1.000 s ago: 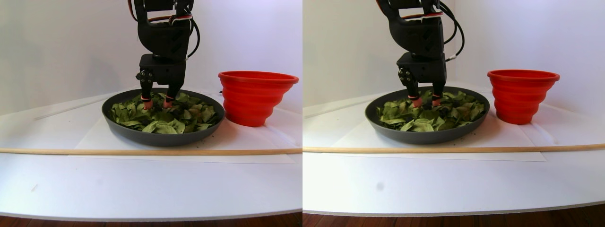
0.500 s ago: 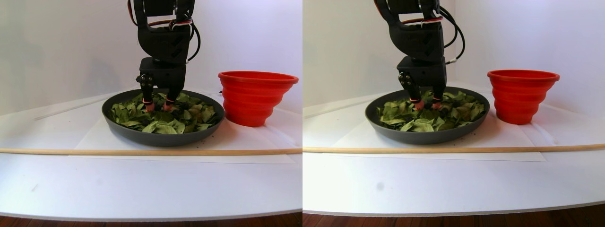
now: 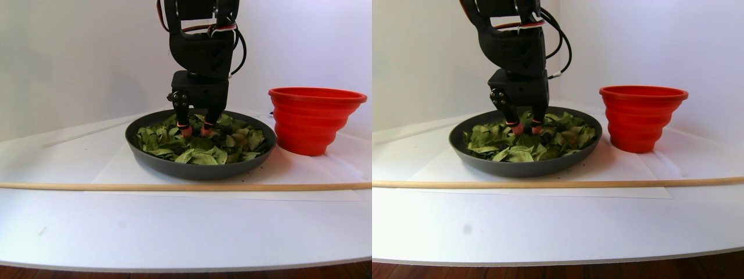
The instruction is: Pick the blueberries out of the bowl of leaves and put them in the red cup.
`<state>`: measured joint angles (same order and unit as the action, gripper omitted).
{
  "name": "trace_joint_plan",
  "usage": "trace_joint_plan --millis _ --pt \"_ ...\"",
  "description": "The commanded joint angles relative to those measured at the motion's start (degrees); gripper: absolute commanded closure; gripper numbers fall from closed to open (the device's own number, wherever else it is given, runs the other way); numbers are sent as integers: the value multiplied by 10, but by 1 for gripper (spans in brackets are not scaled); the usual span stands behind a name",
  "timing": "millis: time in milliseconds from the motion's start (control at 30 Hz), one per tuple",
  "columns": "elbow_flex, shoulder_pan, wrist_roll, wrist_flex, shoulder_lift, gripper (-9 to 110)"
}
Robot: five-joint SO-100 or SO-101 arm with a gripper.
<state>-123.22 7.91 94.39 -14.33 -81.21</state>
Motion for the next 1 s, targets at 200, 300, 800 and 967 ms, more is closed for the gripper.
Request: trace_joint_plan --millis 200,300,800,967 --pt "0 -3 11 -6 -40 91" --pt "-5 -6 14 -4 -51 92" --pt "-25 -11 28 43 -139 92" --pt "-31 -8 33 69 -166 92"
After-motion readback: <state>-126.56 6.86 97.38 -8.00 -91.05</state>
